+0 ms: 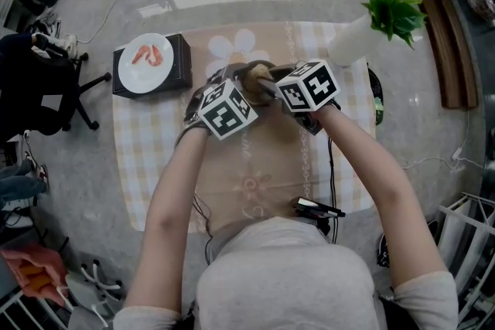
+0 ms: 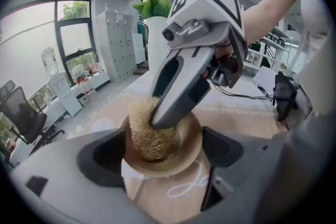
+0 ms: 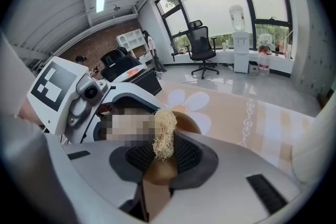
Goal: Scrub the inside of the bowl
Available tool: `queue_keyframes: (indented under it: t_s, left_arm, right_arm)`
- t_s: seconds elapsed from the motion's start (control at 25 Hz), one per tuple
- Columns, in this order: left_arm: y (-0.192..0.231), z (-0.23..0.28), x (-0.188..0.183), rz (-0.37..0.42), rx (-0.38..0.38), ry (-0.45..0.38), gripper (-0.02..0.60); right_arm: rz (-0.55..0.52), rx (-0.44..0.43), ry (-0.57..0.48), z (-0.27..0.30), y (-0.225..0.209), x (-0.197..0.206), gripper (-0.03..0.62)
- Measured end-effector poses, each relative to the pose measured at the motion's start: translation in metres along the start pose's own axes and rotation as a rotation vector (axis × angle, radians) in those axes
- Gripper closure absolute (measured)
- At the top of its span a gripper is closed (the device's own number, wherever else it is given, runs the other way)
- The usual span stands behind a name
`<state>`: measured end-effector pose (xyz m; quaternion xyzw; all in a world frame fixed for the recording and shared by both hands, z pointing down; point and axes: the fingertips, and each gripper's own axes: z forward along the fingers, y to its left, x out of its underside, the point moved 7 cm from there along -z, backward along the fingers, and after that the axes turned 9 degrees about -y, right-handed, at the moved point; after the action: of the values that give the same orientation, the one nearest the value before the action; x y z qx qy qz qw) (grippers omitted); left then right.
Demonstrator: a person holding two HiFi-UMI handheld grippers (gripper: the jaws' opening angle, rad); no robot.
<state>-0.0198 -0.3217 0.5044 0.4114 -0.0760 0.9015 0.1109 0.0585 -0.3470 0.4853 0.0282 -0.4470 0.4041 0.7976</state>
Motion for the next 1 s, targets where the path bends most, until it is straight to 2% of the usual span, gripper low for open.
queue_keyframes:
  t_s: [0.56,0.84,1.0]
  left_arm:
    - [-0.003,0.001,0.004,0.000,-0.012,0.013,0.150]
    - [-0.008,-0.005,0.000,-0.008,-0.035,-0.019,0.150]
    - [-0.010,-0.014,-0.006,-0.003,-0.064,-0.044,0.150]
  right_arm:
    - [-0.131,0.031,0.119,-0.021,0.004,0.003,0.505]
    - [-0.124,0.054,0.058,-0.036,0.011,-0.001,0.505]
    - [-0.083,0.064,0.005,-0.047,0.012,-0.003,0.506]
